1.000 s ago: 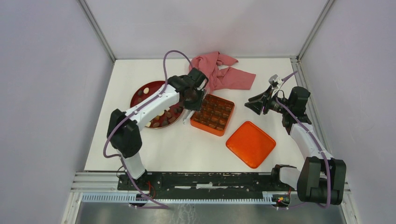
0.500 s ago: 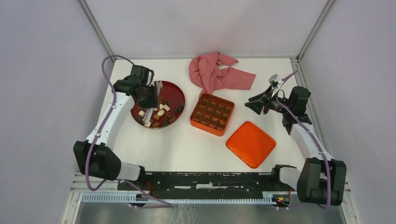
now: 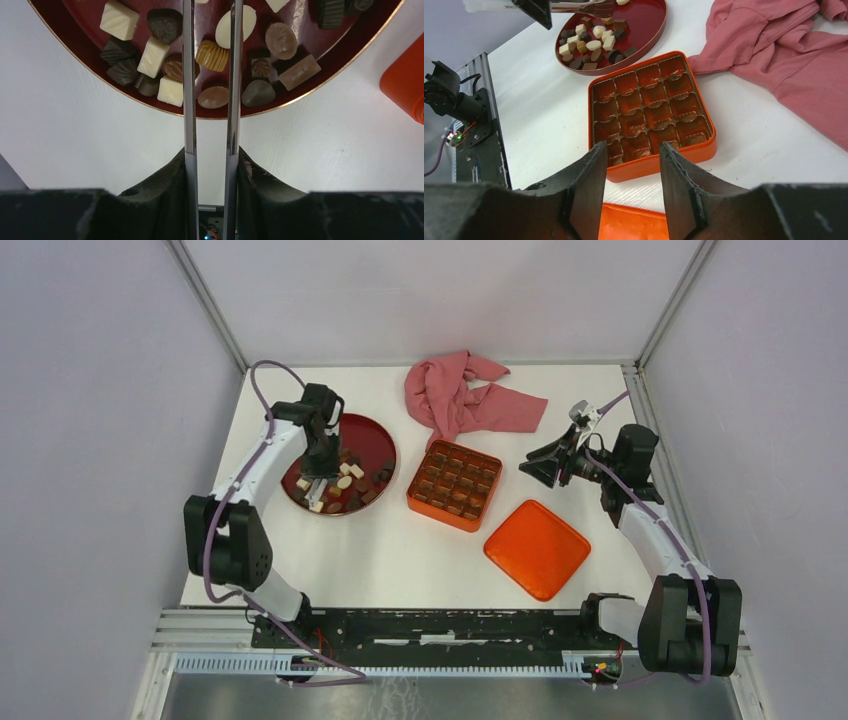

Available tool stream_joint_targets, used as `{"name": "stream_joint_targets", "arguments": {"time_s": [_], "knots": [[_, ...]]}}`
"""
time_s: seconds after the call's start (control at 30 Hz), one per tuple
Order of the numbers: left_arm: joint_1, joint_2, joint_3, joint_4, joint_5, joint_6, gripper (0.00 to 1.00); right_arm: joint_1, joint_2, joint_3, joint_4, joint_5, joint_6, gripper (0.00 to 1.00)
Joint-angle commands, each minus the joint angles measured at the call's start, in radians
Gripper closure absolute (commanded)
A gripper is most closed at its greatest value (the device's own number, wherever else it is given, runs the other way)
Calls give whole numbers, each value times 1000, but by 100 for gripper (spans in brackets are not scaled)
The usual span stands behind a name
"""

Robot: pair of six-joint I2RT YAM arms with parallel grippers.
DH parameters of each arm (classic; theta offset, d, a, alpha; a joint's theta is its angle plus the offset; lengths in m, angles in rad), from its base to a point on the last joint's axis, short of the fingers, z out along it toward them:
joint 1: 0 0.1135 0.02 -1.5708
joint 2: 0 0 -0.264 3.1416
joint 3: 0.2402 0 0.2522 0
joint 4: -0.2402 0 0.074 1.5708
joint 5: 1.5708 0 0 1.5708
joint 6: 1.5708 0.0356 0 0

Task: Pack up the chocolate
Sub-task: Pick up the fake chocolate from the plate.

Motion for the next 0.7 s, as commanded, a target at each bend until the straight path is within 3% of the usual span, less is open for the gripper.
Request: {"name": "stream_joint_targets", "arguments": {"time_s": [0.0,0.17,0.67], "knots": [[-29,79,88,-8,-69,93,61,16,20,38,21,-25,1,52],[-50,149,136,-19,-204,160,60,23,32,34,27,-19,2,52],[-78,189,165,10,-220,352,58,31,44,44,15,-38,2,52]]}}
